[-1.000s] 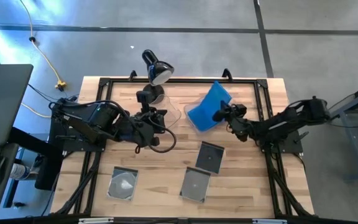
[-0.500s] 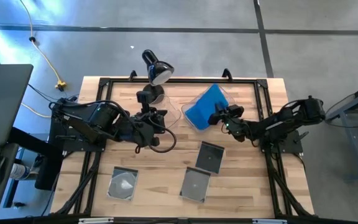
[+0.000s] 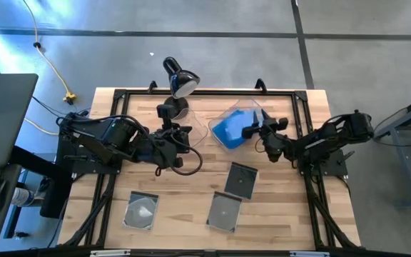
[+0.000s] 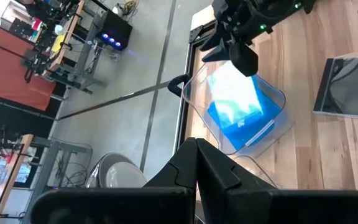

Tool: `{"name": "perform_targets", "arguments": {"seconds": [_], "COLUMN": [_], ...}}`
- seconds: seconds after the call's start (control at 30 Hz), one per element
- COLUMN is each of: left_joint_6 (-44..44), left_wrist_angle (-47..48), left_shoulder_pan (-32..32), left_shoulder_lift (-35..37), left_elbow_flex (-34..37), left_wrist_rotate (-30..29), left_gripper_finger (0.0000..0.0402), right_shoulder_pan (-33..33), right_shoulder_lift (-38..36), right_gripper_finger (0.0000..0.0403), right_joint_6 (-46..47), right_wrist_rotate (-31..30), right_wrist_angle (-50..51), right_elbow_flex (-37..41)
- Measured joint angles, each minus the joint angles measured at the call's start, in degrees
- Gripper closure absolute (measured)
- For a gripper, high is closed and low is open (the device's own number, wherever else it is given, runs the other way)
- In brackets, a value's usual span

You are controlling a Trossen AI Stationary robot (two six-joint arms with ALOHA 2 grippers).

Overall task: Pick & place jewel cases by type
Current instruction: Put the blue CD case into the right transparent bin, then put the bottom left black CD case into the left transparent bin

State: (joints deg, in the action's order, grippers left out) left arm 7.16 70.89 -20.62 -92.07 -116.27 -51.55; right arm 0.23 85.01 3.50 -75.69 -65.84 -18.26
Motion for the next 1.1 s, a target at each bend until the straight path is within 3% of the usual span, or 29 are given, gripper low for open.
{"name": "perform_targets", "arguments": {"seconds": [0.17,0.43,0.67,0.83,0.97,1.1], "left_joint_6": [0.0,0.0,0.0,0.1,0.0,-3.5], "left_wrist_angle": [0.0,0.0,0.0,-0.5,1.3,6.2], "left_shoulder_pan": [0.0,0.0,0.0,-0.3,-2.5,-6.6], "left_shoulder_lift": [0.0,0.0,0.0,0.0,-0.1,0.0], "left_elbow_flex": [0.0,0.0,0.0,-0.6,-5.1,-10.4], "left_wrist_rotate": [0.0,0.0,0.0,-0.6,-2.8,-2.9], "left_gripper_finger": [0.0401,0.0401,0.0401,0.0401,0.0401,0.0401], "right_shoulder_pan": [-3.7,-7.4,-4.9,-0.6,4.8,11.0], "right_shoulder_lift": [0.0,0.0,-1.0,-7.9,-16.1,-22.4], "right_gripper_finger": [0.0261,0.0261,0.0268,0.0284,0.0295,0.0299], "right_joint_6": [-0.2,0.1,-6.1,-13.9,-18.8,-16.5], "right_wrist_rotate": [-0.2,24.2,28.3,36.1,36.1,33.7], "right_wrist_angle": [-0.1,0.4,-2.3,-1.0,10.0,33.3], "right_elbow_flex": [0.0,0.0,0.0,-1.7,-5.8,-13.6]}}
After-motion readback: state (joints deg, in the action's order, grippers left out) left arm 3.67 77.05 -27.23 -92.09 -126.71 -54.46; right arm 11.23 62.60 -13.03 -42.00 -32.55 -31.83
